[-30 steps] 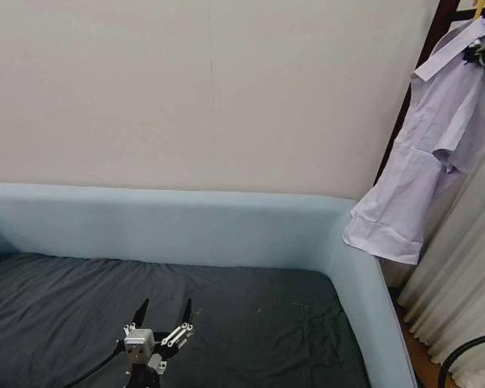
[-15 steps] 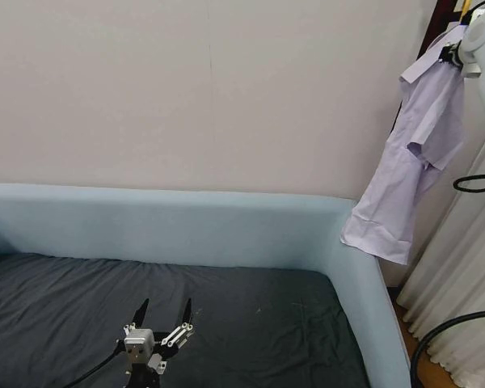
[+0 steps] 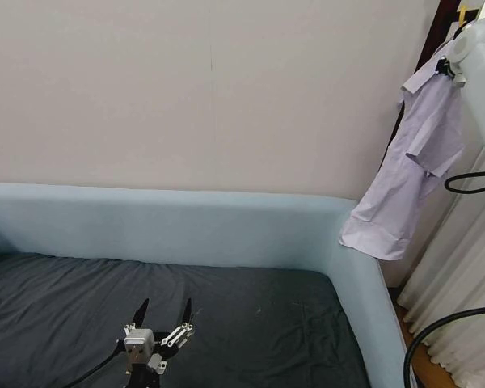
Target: Pick up the clothes from the sofa and hang them on the clothes hanger.
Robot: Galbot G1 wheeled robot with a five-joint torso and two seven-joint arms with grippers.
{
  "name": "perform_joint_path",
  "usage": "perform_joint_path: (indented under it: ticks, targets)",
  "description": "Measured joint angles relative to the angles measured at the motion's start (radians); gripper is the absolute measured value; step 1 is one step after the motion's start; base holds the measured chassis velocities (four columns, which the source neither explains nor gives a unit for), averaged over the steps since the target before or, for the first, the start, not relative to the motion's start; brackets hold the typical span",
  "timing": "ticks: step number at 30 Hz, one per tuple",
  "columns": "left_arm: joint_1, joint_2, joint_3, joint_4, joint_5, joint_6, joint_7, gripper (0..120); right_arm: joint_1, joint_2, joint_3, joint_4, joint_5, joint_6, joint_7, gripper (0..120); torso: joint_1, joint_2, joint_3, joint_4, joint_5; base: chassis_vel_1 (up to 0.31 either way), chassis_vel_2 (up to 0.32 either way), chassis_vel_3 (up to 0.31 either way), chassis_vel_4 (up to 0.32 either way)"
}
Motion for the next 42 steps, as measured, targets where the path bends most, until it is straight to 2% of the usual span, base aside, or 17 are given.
perform_joint_path:
  ticks: [5, 7, 9, 12, 13, 14, 17, 18, 21, 25, 26, 29, 32, 33, 38, 39, 42]
  targets:
    - [0.0, 0.0, 0.0, 0.0, 0.0, 0.0, 0.0, 100, -0.024, -0.036, -0.012, 0.08, 0.007, -0.001, -0.016, 22, 0.0, 0.0, 0.0, 0.0, 0.0002, 0.0, 0.0, 0.0, 0.0]
    - [0.0, 0.0, 0.0, 0.0, 0.0, 0.0, 0.0, 100, -0.049, -0.075, -0.018, 0.163, 0.019, -0.001, -0.025, 34, 0.0, 0.0, 0.0, 0.0, 0.0002, 0.0, 0.0, 0.0, 0.0]
    - [0.0, 0.0, 0.0, 0.0, 0.0, 0.0, 0.0, 100, -0.06, -0.09, -0.018, 0.197, 0.026, -0.001, -0.027, 38, 0.0, 0.0, 0.0, -0.0001, 0.0002, 0.0, 0.0, 0.0, 0.0]
    - [0.0, 0.0, 0.0, 0.0, 0.0, 0.0, 0.0, 100, -0.11, -0.163, -0.015, 0.345, 0.057, 0.019, -0.026, 52, 0.0, 0.0, 0.0, -0.0001, 0.0001, 0.0, 0.0, 0.0, 0.0]
    - [0.0, 0.0, 0.0, 0.0, 0.0, 0.0, 0.0, 100, -0.11, -0.163, -0.015, 0.345, 0.057, 0.019, -0.026, 52, 0.0, 0.0, 0.0, -0.0001, 0.0001, 0.0, 0.0, 0.0, 0.0]
    - [0.0, 0.0, 0.0, 0.0, 0.0, 0.0, 0.0, 100, -0.14, -0.194, -0.002, 0.409, 0.067, 0.042, -0.026, 59, 0.0, 0.0, 0.0, 0.0005, 0.0, 0.0, 0.0, 0.0, 0.0]
    - [0.0, 0.0, 0.0, 0.0, 0.0, 0.0, 0.0, 100, -0.246, -0.275, 0.053, 0.581, 0.088, 0.123, -0.039, 71, 0.0, 0.0, 0.0, -0.0003, 0.0003, 0.0, 0.0, 0.0, 0.0]
    - [0.0, 0.0, 0.0, 0.0, 0.0, 0.0, 0.0, 100, -0.246, -0.275, 0.053, 0.581, 0.088, 0.123, -0.039, 71, 0.0, 0.0, 0.0, -0.0003, 0.0003, 0.0, 0.0, 0.0, 0.0]
    - [0.0, 0.0, 0.0, 0.0, 0.0, 0.0, 0.0, 100, -0.377, -0.345, 0.142, 0.763, 0.158, 0.219, -0.085, 86, 0.0, 0.0, 0.0, -0.0001, -0.0001, 0.0, 0.0, 0.0, 0.0]
    - [0.0, 0.0, 0.0, 0.0, 0.0, 0.0, 0.0, 100, -0.49, -0.369, 0.213, 0.896, 0.268, 0.289, -0.116, 98, 0.0, 0.0, 0.0, 0.0, -0.0002, 0.0, 0.0, 0.0, 0.0]
    - [0.0, 0.0, 0.0, 0.0, 0.0, 0.0, 0.0, 100, -0.554, -0.374, 0.241, 0.957, 0.336, 0.319, -0.125, 99, 0.0, 0.0, 0.0, 0.0002, -0.0003, 0.0, 0.0, 0.0, 0.0]
    - [0.0, 0.0, 0.0, 0.0, 0.0, 0.0, 0.0, 100, -0.64, -0.38, 0.259, 1.029, 0.39, 0.354, -0.146, 100, 0.0, 0.0, 0.0, 0.0005, -0.0003, 0.0, 0.0, 0.0, 0.0]
    - [0.0, 0.0, 0.0, 0.0, 0.0, 0.0, 0.0, 100, -0.787, -0.376, 0.26, 1.123, 0.378, 0.398, -0.174, 100, 0.0, 0.0, 0.0, 0.0001, -0.0001, 0.0, 0.0, 0.0, 0.0]
    - [0.0, 0.0, 0.0, 0.0, 0.0, 0.0, 0.0, 100, -0.787, -0.376, 0.26, 1.123, 0.378, 0.398, -0.174, 100, 0.0, 0.0, 0.0, 0.0001, -0.0001, 0.0, 0.0, 0.0, 0.0]
    - [0.0, 0.0, 0.0, 0.0, 0.0, 0.0, 0.0, 100, -1.061, -0.329, 0.312, 1.16, 0.191, 0.459, -0.222, 100, 0.0, 0.0, 0.0, 0.0006, -0.0003, 0.0, 0.0, 0.0, 0.0]
    - [0.0, 0.0, 0.0, 0.0, 0.0, 0.0, 0.0, 100, -1.061, -0.329, 0.312, 1.16, 0.191, 0.459, -0.222, 100, 0.0, 0.0, 0.0, 0.0006, -0.0003, 0.0, 0.0, 0.0, 0.0]
    - [0.0, 0.0, 0.0, 0.0, 0.0, 0.0, 0.0, 100, -1.313, -0.297, 0.422, 1.191, 0.021, 0.512, -0.266, 100, 0.0, 0.0, 0.0, 0.0003, 0.0002, 0.0, 0.0, 0.0, 0.0]
